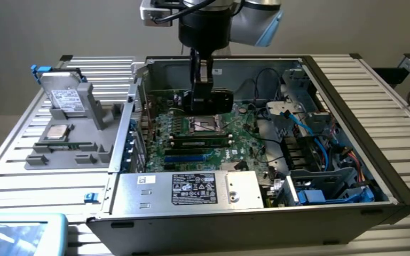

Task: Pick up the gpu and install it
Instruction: 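Insert the gpu into the slot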

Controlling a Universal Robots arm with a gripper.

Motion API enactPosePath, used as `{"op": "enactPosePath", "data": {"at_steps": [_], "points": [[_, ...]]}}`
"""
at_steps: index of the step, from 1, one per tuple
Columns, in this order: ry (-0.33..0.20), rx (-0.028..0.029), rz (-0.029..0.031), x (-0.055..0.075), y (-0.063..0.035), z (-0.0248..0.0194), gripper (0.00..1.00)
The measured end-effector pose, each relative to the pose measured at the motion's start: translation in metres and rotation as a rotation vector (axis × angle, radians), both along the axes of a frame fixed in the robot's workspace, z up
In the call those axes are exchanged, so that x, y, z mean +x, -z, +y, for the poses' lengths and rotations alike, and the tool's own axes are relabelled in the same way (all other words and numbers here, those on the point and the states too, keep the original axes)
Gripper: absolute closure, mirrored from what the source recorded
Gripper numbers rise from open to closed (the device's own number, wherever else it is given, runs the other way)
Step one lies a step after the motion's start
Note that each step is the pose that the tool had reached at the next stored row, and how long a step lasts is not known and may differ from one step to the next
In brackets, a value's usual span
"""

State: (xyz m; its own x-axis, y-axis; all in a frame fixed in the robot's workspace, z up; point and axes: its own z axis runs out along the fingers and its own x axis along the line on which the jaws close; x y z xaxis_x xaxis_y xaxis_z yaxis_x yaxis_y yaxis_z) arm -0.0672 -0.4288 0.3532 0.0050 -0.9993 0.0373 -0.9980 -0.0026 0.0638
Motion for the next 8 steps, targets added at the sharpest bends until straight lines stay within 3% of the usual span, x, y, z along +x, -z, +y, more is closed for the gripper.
{"op": "enactPosePath", "data": {"at_steps": [6,8], "points": [[0.0,-0.0004,0.0003,-0.002,0.0104,-0.0002,0.71],[0.0,-0.0003,0.0006,-0.002,0.0139,-0.0021,0.71]]}}
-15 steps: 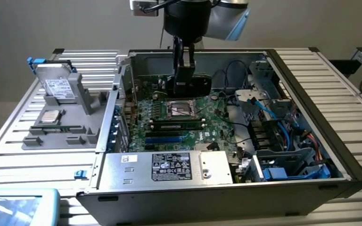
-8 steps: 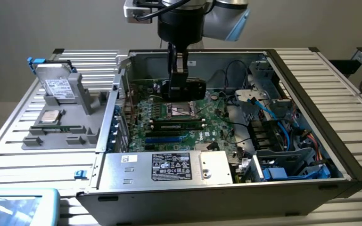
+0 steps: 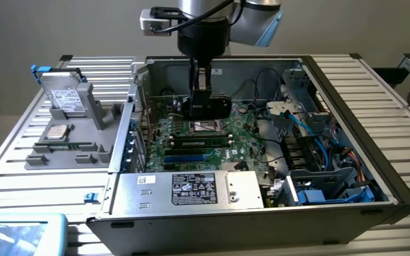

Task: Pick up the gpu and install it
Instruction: 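Insert the gpu into the slot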

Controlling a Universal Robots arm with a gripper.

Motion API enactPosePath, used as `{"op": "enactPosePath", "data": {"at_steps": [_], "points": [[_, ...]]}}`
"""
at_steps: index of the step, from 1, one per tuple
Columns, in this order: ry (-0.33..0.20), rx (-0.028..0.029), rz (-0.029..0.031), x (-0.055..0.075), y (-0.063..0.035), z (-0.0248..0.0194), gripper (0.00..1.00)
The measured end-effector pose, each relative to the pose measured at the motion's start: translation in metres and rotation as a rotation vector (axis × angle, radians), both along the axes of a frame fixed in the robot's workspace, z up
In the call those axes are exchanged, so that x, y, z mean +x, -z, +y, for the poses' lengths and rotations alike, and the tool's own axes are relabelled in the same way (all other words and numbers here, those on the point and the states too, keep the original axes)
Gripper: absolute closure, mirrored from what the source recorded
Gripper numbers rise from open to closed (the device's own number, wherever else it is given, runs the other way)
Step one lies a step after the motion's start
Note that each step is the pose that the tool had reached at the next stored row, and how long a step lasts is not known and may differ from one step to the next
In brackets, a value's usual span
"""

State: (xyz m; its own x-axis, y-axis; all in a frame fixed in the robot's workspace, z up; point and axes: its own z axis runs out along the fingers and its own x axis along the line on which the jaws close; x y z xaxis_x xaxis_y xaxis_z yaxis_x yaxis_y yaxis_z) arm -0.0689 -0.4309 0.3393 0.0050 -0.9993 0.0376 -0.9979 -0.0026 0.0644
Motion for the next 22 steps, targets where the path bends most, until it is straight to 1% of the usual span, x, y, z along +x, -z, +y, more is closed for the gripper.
{"op": "enactPosePath", "data": {"at_steps": [1,5,9,16,20,22], "points": [[0.0,-0.0001,0.0006,0.0,0.0016,-0.0013,0.71],[0.0,-0.0001,0.0031,-0.002,0.0076,-0.0094,0.71],[0.0,-0.0001,0.0035,-0.003,0.015,-0.0144,0.71],[0.006,0.0008,0.0035,-0.004,0.0277,-0.0203,0.71],[0.011,0.0044,0.0035,-0.004,0.0345,-0.0227,0.71],[0.015,0.0077,0.0036,-0.004,0.0373,-0.0244,0.71]]}}
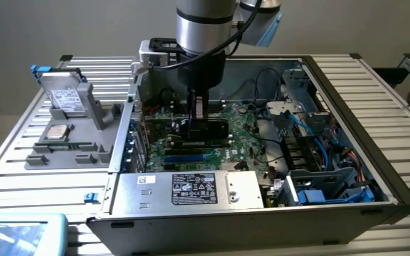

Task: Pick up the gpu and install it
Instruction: 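Insert the gpu into the slot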

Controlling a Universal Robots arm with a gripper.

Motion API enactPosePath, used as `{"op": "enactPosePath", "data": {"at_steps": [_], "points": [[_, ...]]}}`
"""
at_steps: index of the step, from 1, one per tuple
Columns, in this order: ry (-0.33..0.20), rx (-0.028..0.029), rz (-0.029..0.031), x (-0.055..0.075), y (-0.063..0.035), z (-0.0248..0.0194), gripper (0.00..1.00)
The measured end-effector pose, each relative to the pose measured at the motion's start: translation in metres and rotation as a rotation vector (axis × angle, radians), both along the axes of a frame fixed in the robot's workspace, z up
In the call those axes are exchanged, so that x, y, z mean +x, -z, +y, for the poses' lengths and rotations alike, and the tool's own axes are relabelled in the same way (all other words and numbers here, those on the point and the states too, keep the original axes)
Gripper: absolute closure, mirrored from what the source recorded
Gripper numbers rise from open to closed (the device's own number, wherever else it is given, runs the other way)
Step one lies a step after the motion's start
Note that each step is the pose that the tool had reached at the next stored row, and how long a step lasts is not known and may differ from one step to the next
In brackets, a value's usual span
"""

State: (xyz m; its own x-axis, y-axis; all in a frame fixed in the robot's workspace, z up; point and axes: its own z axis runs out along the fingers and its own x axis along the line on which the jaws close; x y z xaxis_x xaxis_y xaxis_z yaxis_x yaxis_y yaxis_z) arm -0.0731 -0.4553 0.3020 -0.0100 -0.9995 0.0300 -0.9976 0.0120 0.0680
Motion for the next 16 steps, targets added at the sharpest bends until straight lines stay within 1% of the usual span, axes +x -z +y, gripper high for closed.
{"op": "enactPosePath", "data": {"at_steps": [9,14,16], "points": [[0.018,0.0185,-0.0001,-0.001,0.0124,-0.0076,0.71],[0.029,0.0294,-0.0001,-0.001,0.0186,-0.0111,0.71],[0.033,0.0325,-0.0002,-0.001,0.0213,-0.0121,0.71]]}}
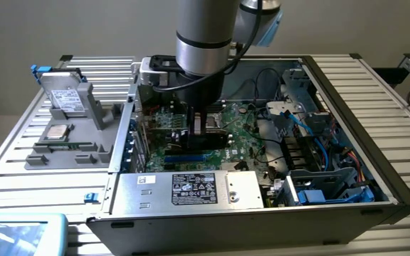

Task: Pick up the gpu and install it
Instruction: 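Insert the gpu into the slot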

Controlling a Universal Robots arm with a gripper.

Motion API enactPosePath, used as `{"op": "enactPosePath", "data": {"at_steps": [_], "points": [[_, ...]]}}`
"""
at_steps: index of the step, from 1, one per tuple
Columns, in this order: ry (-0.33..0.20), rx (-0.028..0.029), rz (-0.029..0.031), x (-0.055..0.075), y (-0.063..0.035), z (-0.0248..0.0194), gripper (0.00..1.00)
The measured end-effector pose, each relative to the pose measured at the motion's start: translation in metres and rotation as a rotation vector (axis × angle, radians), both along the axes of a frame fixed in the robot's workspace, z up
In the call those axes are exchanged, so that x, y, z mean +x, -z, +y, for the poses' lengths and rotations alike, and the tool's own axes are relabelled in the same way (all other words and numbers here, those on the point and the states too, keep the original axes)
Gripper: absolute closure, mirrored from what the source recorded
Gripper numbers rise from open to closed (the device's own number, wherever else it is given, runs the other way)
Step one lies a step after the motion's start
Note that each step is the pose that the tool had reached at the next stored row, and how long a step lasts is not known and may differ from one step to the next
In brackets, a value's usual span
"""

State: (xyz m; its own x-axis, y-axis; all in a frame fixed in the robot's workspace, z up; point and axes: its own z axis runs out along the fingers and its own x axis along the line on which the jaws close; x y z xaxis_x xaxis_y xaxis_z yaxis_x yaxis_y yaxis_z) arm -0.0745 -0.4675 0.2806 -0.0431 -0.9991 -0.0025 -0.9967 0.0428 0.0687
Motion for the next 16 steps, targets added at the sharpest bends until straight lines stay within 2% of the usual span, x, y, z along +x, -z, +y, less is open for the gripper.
{"op": "enactPosePath", "data": {"at_steps": [9,16], "points": [[0.01,0.0059,0.0016,-0.003,0.0128,-0.0013,0.71],[0.01,0.006,0.0019,-0.005,0.0157,0.0024,0.71]]}}
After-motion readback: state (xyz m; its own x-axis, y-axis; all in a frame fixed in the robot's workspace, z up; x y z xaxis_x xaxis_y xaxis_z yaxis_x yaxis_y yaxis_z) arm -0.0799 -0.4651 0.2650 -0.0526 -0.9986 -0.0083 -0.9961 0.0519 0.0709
